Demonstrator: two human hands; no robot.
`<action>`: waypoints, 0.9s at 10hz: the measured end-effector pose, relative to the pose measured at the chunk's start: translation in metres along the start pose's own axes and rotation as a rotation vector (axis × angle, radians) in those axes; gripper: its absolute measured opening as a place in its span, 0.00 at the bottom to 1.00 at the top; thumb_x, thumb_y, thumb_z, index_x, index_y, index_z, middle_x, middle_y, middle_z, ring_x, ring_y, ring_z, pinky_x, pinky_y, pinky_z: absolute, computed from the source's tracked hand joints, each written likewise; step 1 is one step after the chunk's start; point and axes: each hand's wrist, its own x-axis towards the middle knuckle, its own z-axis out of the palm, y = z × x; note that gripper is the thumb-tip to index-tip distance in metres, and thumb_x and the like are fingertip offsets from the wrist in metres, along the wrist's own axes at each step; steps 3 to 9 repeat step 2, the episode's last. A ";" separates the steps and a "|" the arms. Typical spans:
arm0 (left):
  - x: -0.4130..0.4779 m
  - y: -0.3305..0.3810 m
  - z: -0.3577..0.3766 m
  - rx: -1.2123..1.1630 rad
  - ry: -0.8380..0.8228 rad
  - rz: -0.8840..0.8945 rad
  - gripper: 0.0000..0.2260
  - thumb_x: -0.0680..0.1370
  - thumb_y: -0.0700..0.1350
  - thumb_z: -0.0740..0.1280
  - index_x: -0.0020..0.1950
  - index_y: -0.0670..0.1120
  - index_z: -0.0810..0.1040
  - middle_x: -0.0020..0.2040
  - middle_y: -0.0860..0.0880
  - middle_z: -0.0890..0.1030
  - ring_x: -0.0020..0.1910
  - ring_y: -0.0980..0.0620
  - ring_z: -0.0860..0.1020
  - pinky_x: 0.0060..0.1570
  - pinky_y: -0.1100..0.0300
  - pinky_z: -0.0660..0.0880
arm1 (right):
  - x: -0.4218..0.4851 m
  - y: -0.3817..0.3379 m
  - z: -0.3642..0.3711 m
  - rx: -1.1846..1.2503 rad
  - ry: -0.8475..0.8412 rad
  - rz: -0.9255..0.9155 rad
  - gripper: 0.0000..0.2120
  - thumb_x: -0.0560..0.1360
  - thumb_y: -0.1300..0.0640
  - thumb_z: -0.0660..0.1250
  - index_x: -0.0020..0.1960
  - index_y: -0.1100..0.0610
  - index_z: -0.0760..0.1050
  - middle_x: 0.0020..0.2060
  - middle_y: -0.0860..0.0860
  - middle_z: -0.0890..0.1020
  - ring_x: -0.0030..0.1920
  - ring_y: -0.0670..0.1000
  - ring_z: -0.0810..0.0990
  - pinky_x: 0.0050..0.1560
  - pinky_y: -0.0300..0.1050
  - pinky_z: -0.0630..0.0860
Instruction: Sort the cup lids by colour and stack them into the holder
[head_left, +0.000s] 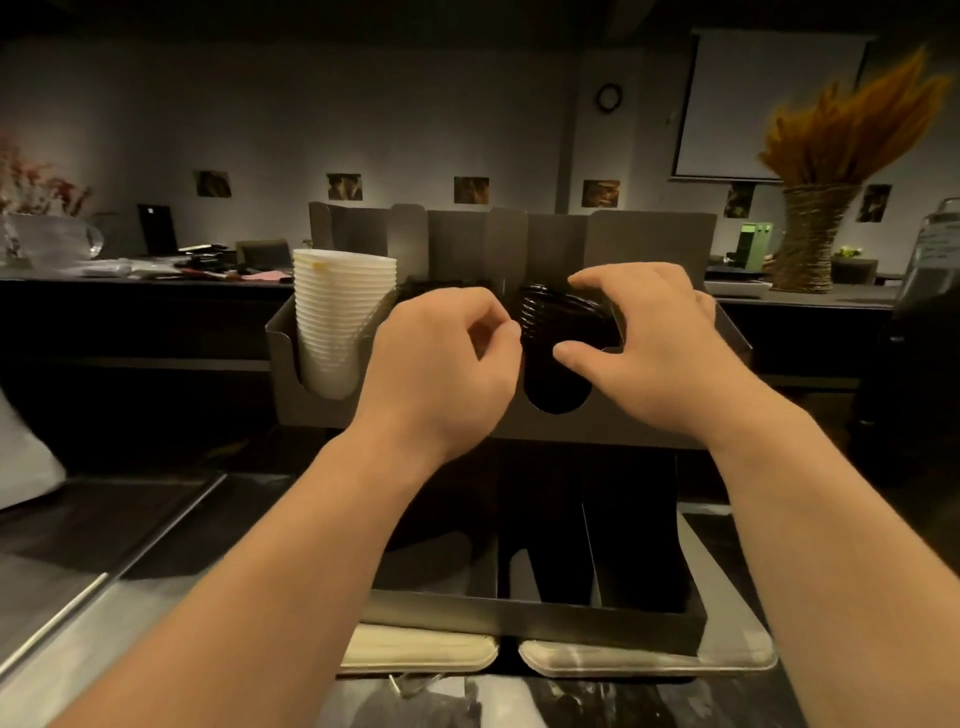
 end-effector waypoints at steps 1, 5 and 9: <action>0.015 -0.013 -0.002 0.012 0.113 0.060 0.05 0.79 0.46 0.67 0.45 0.50 0.81 0.37 0.58 0.79 0.38 0.58 0.78 0.37 0.59 0.77 | 0.009 0.004 0.014 0.123 0.193 -0.099 0.19 0.76 0.50 0.71 0.67 0.49 0.75 0.60 0.44 0.78 0.63 0.45 0.71 0.65 0.44 0.69; 0.038 -0.020 -0.010 -0.012 0.184 0.090 0.05 0.79 0.44 0.67 0.46 0.48 0.82 0.37 0.58 0.79 0.38 0.58 0.78 0.36 0.64 0.75 | 0.027 0.002 0.014 0.247 0.216 -0.051 0.16 0.78 0.54 0.68 0.66 0.48 0.76 0.55 0.40 0.76 0.52 0.36 0.72 0.49 0.23 0.67; 0.038 -0.020 -0.010 -0.012 0.184 0.090 0.05 0.79 0.44 0.67 0.46 0.48 0.82 0.37 0.58 0.79 0.38 0.58 0.78 0.36 0.64 0.75 | 0.027 0.002 0.014 0.247 0.216 -0.051 0.16 0.78 0.54 0.68 0.66 0.48 0.76 0.55 0.40 0.76 0.52 0.36 0.72 0.49 0.23 0.67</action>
